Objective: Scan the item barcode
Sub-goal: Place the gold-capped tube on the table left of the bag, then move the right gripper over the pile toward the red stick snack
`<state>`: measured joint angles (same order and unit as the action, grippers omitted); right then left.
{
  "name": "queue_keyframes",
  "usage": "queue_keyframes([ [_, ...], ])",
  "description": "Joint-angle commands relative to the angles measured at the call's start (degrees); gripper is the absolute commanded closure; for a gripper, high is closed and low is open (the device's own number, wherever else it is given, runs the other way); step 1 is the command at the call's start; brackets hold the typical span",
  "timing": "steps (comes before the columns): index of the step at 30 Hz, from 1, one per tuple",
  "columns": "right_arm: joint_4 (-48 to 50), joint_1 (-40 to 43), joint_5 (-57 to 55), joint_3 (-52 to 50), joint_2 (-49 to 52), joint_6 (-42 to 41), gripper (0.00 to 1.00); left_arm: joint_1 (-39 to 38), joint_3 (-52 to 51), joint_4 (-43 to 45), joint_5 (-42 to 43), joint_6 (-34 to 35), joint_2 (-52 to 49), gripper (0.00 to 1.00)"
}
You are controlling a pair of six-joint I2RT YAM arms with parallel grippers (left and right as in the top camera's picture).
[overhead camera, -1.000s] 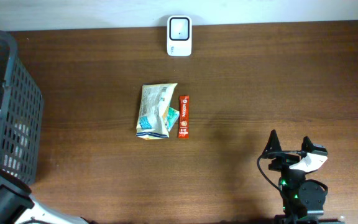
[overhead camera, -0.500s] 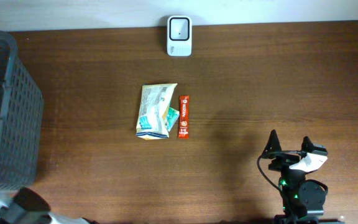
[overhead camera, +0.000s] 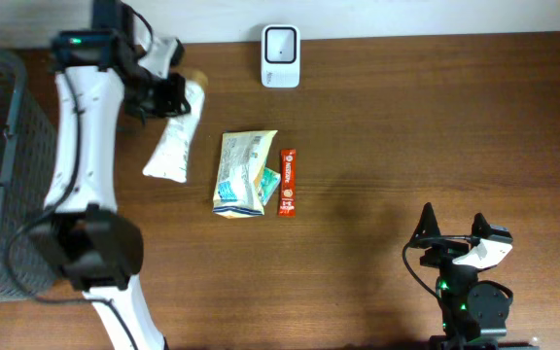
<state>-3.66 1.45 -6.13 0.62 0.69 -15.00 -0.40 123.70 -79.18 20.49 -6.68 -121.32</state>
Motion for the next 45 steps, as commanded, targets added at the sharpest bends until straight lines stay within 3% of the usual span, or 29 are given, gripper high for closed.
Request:
queue_keyframes([
  [1, -0.5, 0.2, -0.1, -0.3, -0.3, 0.2, 0.01, -2.2, -7.5, 5.8, -0.4, 3.7, -4.1, 1.00],
  [4, -0.5, 0.2, -0.1, -0.3, -0.3, 0.2, 0.01, -3.6, -15.1, 13.8, -0.2, 7.2, -4.5, 1.00],
  [6, -0.5, 0.2, -0.1, -0.3, -0.3, 0.2, 0.01, -5.2, -16.9, 13.7, -0.2, 7.1, -4.5, 1.00],
  [7, -0.5, 0.2, -0.1, -0.3, -0.3, 0.2, 0.01, -5.8, -16.9, 13.3, -0.2, 7.1, -4.5, 0.94],
  [8, -0.5, 0.2, -0.1, -0.3, -0.3, 0.2, 0.02, -6.2, -16.8, 13.0, -0.2, 7.1, -4.5, 0.75],
  [10, -0.5, 0.2, -0.1, -0.3, -0.3, 0.2, 0.01, -6.3, -16.8, 12.6, -0.2, 7.1, -4.5, 0.18],
  [11, -0.5, 0.2, -0.1, -0.3, -0.3, 0.2, 0.01, -6.1, -16.5, 12.2, -0.2, 7.1, -4.4, 0.00],
  [16, -0.5, 0.2, -0.1, -0.3, -0.3, 0.2, 0.01, -1.0, -1.3, 2.4, -0.4, 5.5, -1.6, 0.01],
  [20, -0.5, 0.2, -0.1, -0.3, -0.3, 0.2, 0.01, 5.1, 11.3, -2.1, -0.5, -0.9, 4.7, 0.01],
  [25, -0.4, 0.1, 1.8, -0.3, -0.3, -0.5, 0.01, 10.1, 11.8, -1.9, -4.0, -6.0, 9.1, 0.01],
  [27, 1.7, 0.1, 9.1, -0.3, -0.3, -0.7, 0.01, 11.7, 11.8, -1.7, -4.0, -11.0, 10.0, 0.01],
  [30, 1.6, 0.1, 22.1, 0.5, 0.9, -0.7, 0.01, 13.2, 11.8, -1.5, -4.0, -11.0, 10.0, 0.01],
  [35, -2.4, 0.1, 28.9, 18.9, 19.4, -0.6, 0.02, 13.5, 11.8, -1.5, -4.0, -11.0, 9.9, 0.01],
  [39, -15.0, -2.0, 35.9, 41.8, 42.1, 0.0, 0.02, 13.4, 11.8, -1.5, -4.0, -11.0, 9.9, 0.01],
  [42, -22.7, -10.8, 33.9, 54.3, 58.9, 3.9, 0.02, 13.4, 11.8, -1.5, -4.0, -11.0, 9.9, 0.01],
  [45, -29.4, -21.5, 24.9, 62.8, 72.4, 3.8, 0.02, 13.4, 11.8, -1.5, -4.0, -11.0, 9.9, 0.01],
])
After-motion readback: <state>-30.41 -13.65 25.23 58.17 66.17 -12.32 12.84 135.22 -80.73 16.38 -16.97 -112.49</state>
